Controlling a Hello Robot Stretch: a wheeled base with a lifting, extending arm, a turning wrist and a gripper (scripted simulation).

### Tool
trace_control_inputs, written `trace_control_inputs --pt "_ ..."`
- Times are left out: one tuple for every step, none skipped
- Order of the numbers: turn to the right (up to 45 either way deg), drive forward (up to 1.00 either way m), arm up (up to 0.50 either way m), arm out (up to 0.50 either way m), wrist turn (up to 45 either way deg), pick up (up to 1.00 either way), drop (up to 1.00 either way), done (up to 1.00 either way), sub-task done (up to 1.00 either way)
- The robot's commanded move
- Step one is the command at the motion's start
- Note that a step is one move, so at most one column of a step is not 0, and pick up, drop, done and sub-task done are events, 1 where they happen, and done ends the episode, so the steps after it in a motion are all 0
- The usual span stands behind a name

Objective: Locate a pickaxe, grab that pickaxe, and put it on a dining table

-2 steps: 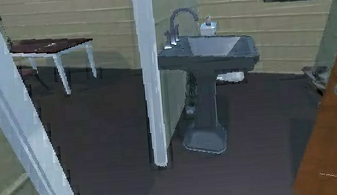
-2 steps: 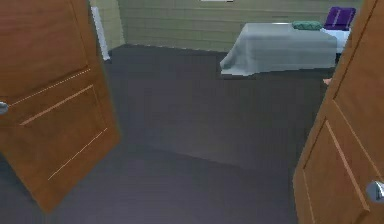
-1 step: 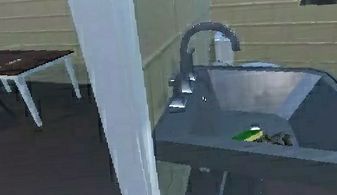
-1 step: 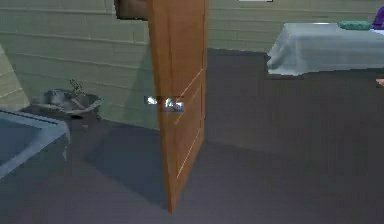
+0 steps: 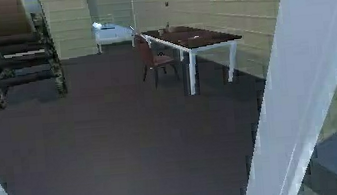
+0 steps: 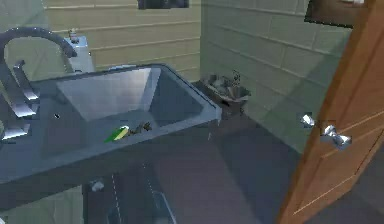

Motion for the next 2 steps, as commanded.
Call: trace_control_inputs --pt "-30.0 0.0 0.0 0.0 0.0 0.0 0.0 0.0 0.0" --pt "0.0 1.0 0.0 0.0 0.0 0.0 0.0 0.0 0.0"
